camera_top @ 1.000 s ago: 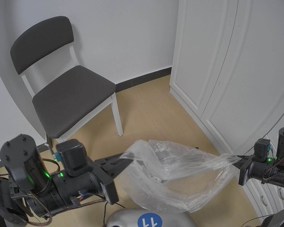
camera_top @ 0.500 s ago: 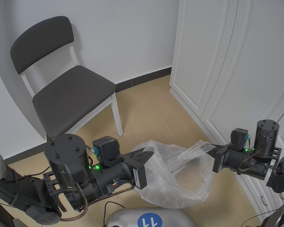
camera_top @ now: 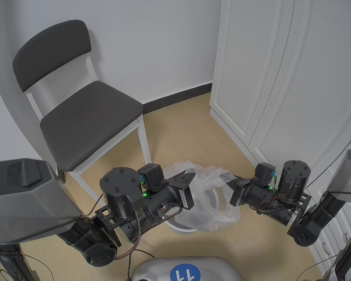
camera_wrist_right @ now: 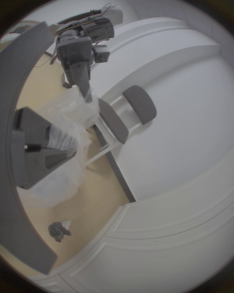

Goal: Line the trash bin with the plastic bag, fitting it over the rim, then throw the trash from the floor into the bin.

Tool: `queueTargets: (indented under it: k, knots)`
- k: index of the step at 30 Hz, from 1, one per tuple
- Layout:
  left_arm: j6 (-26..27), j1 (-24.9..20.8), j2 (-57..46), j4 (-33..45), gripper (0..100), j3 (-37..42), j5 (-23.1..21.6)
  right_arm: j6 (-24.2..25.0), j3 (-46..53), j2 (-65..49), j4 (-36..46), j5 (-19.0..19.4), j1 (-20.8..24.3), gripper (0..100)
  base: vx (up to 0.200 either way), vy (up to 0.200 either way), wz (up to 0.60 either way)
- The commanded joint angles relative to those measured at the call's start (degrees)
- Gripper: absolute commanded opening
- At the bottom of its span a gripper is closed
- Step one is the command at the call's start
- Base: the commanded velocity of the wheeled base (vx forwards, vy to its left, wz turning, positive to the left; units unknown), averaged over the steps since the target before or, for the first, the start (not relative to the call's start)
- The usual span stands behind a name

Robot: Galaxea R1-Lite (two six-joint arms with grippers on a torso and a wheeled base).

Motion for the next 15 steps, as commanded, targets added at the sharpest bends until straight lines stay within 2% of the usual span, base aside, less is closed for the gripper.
queueTargets:
  k: [1,8,15]
  knots:
    - [-0.3,2.44,8.26,-1.18,0,-2.96,-0.02,0.77,-0.09,10.86,-3.33,0.25,-0.19,0,0.0,0.0,0.0]
    - [-0.57,4.47,13.89,-2.23,0,-5.6,-0.11,2.62,-1.85,18.42,-9.92,0.34,-1.15,0,0.0,0.0,0.0]
    - [-0.21,5.61,21.09,-5.31,0,-9.73,0.42,5.08,-5.63,25.19,-9.92,0.34,-2.56,0,0.0,0.0,0.0]
